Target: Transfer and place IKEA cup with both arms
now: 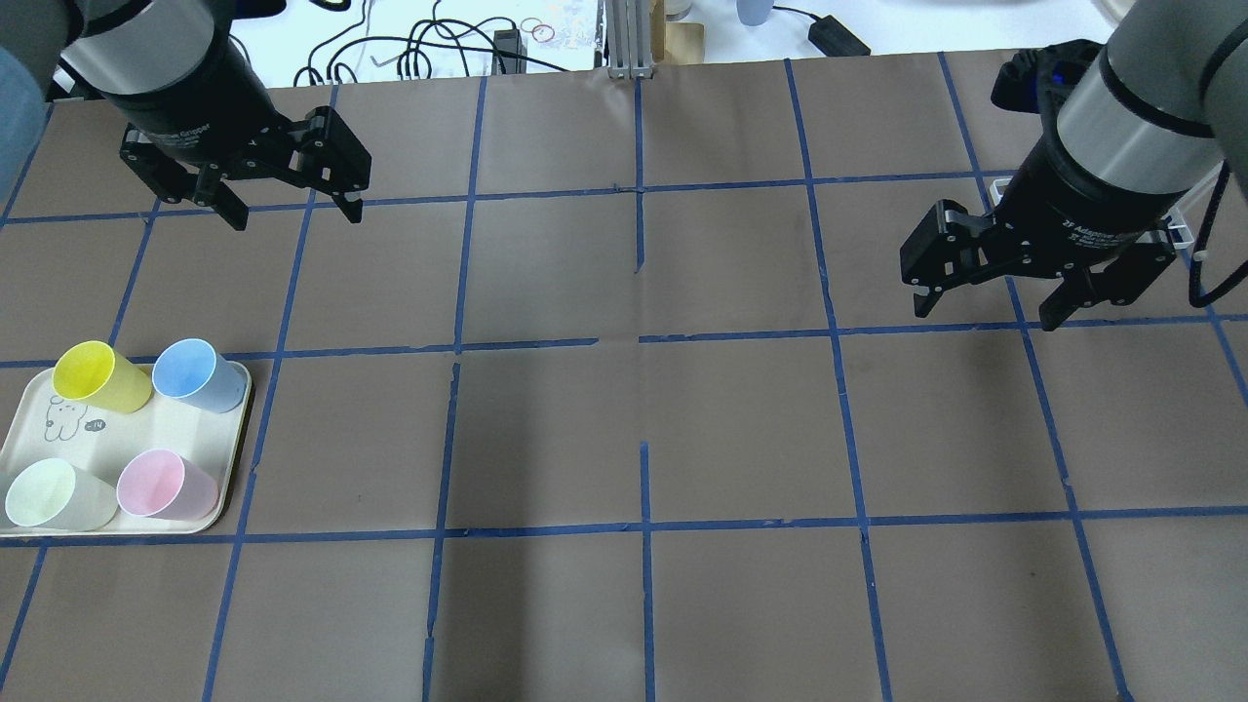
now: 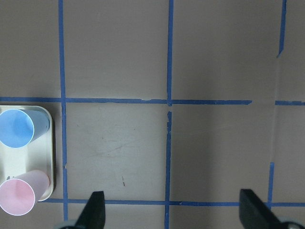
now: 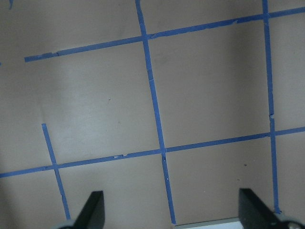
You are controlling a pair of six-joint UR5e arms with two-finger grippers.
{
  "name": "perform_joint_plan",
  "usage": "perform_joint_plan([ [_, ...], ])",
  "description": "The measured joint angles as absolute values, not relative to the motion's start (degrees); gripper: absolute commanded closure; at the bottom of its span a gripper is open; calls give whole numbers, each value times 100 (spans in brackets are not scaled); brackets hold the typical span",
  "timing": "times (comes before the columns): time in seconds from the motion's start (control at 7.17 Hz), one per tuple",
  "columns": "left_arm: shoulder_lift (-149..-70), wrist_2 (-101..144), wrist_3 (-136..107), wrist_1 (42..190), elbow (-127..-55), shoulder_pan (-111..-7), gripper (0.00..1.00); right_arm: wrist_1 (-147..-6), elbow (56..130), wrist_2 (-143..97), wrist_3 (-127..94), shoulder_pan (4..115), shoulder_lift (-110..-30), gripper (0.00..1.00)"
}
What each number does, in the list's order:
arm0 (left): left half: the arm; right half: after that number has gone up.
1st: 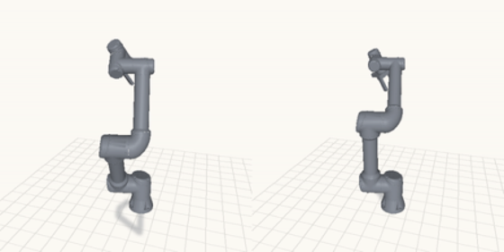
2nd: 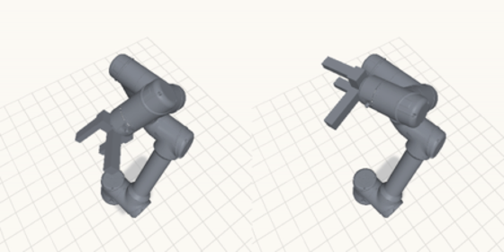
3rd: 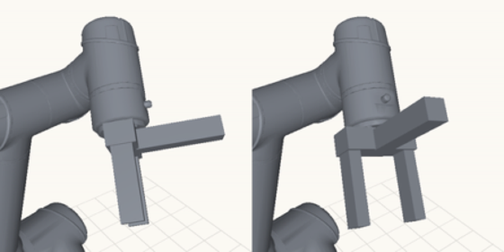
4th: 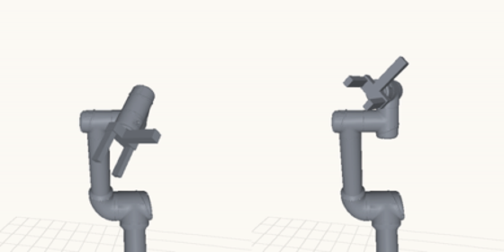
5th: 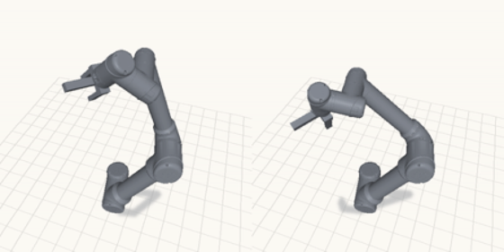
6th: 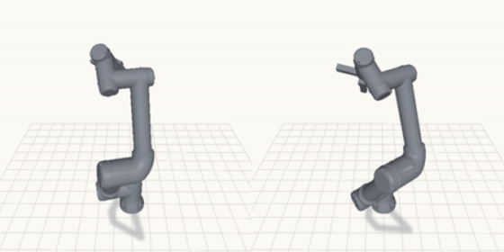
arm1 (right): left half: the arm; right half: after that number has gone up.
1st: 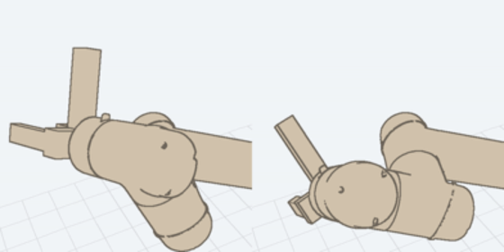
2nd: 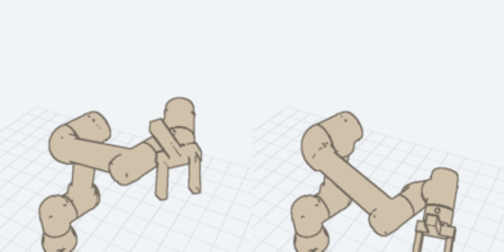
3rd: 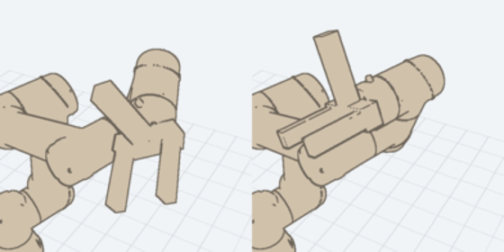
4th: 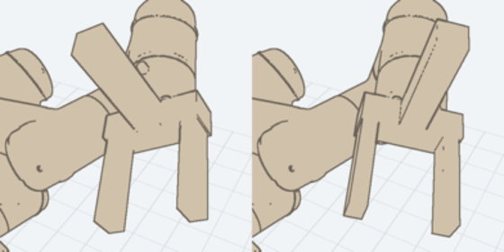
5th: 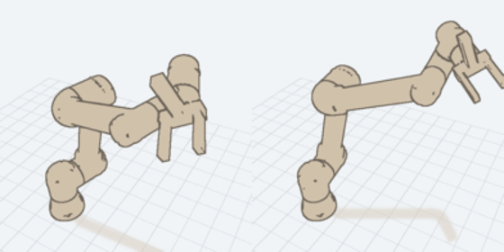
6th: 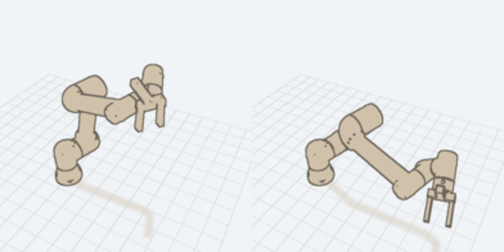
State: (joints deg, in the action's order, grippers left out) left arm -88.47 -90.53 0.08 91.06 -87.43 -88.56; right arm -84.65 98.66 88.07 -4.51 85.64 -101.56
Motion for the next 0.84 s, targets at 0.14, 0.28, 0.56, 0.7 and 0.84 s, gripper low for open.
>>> perform_joint_plan([
  [0.14, -8824, -9040, 11, 9105, -8775, -8858, 0, -8470, 9859, 8834, -455, 8570, -10163, 0],
  [0.28, -8816, -9024, 15, 9107, -8802, -8859, 0, -8471, 9853, 8890, -447, 8574, -10163, 0],
  [0.56, -8826, -9023, 12, 9150, -8790, -8858, 0, -8486, 9833, 8948, -376, 8545, -10125, 0],
  [0.7, -8839, -9018, 10, 9166, -8772, -8855, 0, -8507, 9824, 8954, -342, 8522, -10096, 0],
  [0.84, -8851, -9013, 13, 9170, -8756, -8852, 0, -8613, 9815, 8957, -199, 8467, -10035, 0],
])
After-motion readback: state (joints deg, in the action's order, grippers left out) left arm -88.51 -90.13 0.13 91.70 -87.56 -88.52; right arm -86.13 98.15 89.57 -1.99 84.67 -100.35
